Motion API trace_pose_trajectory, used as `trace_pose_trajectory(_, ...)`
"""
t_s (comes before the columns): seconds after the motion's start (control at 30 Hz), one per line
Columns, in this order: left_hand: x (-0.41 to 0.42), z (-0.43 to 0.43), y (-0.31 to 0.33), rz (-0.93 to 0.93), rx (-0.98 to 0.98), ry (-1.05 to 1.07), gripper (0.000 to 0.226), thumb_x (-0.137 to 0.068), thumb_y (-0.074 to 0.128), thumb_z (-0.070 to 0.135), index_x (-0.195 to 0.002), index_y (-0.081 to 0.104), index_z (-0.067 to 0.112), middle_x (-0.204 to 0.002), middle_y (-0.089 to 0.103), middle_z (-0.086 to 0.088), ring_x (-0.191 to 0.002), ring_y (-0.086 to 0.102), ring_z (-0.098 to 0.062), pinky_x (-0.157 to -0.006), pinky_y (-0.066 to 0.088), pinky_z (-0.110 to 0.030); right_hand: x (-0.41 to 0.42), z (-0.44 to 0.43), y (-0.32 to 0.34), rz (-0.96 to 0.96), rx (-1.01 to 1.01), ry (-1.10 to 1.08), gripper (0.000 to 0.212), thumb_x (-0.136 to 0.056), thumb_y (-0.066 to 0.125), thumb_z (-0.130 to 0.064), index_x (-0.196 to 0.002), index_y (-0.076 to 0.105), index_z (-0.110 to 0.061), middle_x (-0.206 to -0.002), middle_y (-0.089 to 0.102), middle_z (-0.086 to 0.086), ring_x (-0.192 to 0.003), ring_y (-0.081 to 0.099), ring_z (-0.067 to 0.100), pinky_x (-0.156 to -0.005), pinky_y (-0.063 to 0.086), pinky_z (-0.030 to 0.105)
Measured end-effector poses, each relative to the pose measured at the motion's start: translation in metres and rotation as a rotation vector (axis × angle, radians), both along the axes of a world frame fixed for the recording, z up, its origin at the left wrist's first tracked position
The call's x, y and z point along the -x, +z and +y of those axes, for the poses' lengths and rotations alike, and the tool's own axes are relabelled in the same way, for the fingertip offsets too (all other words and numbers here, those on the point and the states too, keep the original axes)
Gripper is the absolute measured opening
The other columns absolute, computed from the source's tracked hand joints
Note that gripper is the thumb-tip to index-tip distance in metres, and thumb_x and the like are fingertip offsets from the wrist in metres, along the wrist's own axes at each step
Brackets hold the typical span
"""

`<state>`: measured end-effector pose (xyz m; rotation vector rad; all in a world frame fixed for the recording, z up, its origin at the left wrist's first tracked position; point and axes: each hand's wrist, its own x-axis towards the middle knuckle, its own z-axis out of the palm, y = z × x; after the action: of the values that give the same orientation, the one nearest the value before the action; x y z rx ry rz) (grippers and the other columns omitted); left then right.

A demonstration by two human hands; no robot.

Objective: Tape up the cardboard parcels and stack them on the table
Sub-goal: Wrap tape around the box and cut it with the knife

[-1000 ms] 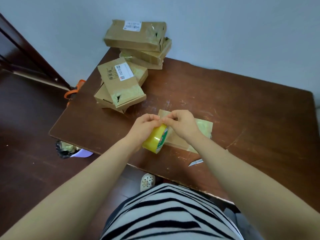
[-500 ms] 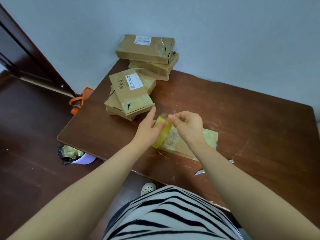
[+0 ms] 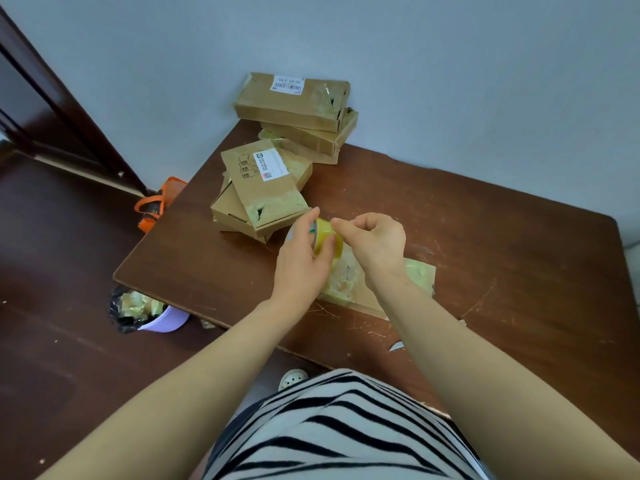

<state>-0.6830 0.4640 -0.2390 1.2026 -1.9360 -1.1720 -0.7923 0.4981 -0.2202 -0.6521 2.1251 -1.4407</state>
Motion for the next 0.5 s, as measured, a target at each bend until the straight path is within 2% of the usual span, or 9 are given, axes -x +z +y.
trace_pose_trajectory(0.1, 0.001, 0.004, -0.001, -0.001, 0.078, 0.019, 0.049, -0.094, 0.054, 0.029, -0.140, 0.037, 0.027, -0.116, 0.063, -0.014, -0.101, 0.061, -0.031, -0.079, 0.045, -0.023, -0.003, -0.002, 0.001, -0.023, 0.014, -0.049, 0.038, -0.069, 0.077, -0.022, -0.040, 0.053, -0.023, -0.052, 0.054, -0.013, -0.053, 0.052, -0.001, -0.054, 0.039, 0.020)
trace_pose_trajectory(0.17, 0.000, 0.006, 0.000, 0.012, 0.100, 0.027, 0.051, -0.094, 0.054, 0.030, -0.141, 0.035, 0.029, -0.127, 0.059, -0.007, -0.110, 0.059, -0.024, -0.087, 0.050, -0.032, -0.006, -0.003, 0.004, -0.044, 0.026, -0.051, 0.033, -0.068, 0.075, -0.017, -0.042, 0.054, -0.023, -0.051, 0.055, -0.012, -0.048, 0.051, -0.005, -0.052, 0.039, 0.019)
trace_pose_trajectory(0.23, -0.003, 0.007, 0.001, 0.020, 0.113, 0.040, 0.052, -0.094, 0.055, 0.029, -0.142, 0.034, 0.030, -0.136, 0.053, 0.000, -0.117, 0.056, -0.021, -0.090, 0.050, -0.040, -0.009, -0.003, 0.005, -0.034, 0.038, -0.031, 0.031, -0.068, 0.073, -0.015, -0.043, 0.055, -0.023, -0.056, 0.059, -0.009, -0.052, 0.053, -0.005, -0.054, 0.041, 0.020)
trace_pose_trajectory(0.3, -0.007, 0.006, 0.000, 0.027, 0.116, 0.061, 0.053, -0.093, 0.056, 0.027, -0.142, 0.034, 0.029, -0.137, 0.052, 0.001, -0.118, 0.055, -0.020, -0.090, 0.049, -0.037, -0.013, -0.004, 0.004, -0.008, 0.034, 0.011, 0.025, -0.068, 0.071, -0.015, -0.049, 0.058, -0.022, -0.079, 0.066, 0.003, -0.074, 0.060, 0.003, -0.061, 0.045, 0.023)
trace_pose_trajectory(0.37, -0.013, 0.007, -0.002, 0.033, 0.113, 0.085, 0.054, -0.093, 0.057, 0.026, -0.141, 0.033, 0.030, -0.136, 0.053, 0.000, -0.117, 0.056, -0.018, -0.088, 0.047, -0.030, -0.017, -0.006, 0.002, 0.037, 0.008, 0.068, 0.017, -0.070, 0.070, -0.015, -0.056, 0.060, -0.021, -0.104, 0.061, 0.012, -0.095, 0.058, 0.012, -0.070, 0.045, 0.021)
trace_pose_trajectory(0.43, -0.019, 0.008, -0.005, 0.027, 0.101, 0.110, 0.054, -0.093, 0.056, 0.027, -0.141, 0.033, 0.032, -0.132, 0.057, -0.001, -0.112, 0.058, -0.017, -0.084, 0.044, -0.025, -0.023, -0.009, -0.003, 0.068, -0.012, 0.116, 0.017, -0.073, 0.068, -0.017, -0.060, 0.058, -0.024, -0.116, 0.050, 0.006, -0.093, 0.052, 0.001, -0.068, 0.041, 0.011)
trace_pose_trajectory(0.5, -0.027, 0.008, -0.007, 0.019, 0.093, 0.138, 0.054, -0.092, 0.056, 0.028, -0.141, 0.032, 0.034, -0.126, 0.061, -0.003, -0.103, 0.062, -0.019, -0.079, 0.045, -0.025, -0.031, -0.013, -0.007, 0.054, -0.022, 0.152, 0.013, -0.075, 0.066, -0.020, -0.066, 0.058, -0.025, -0.121, 0.039, -0.001, -0.084, 0.051, -0.007, -0.059, 0.038, 0.002)
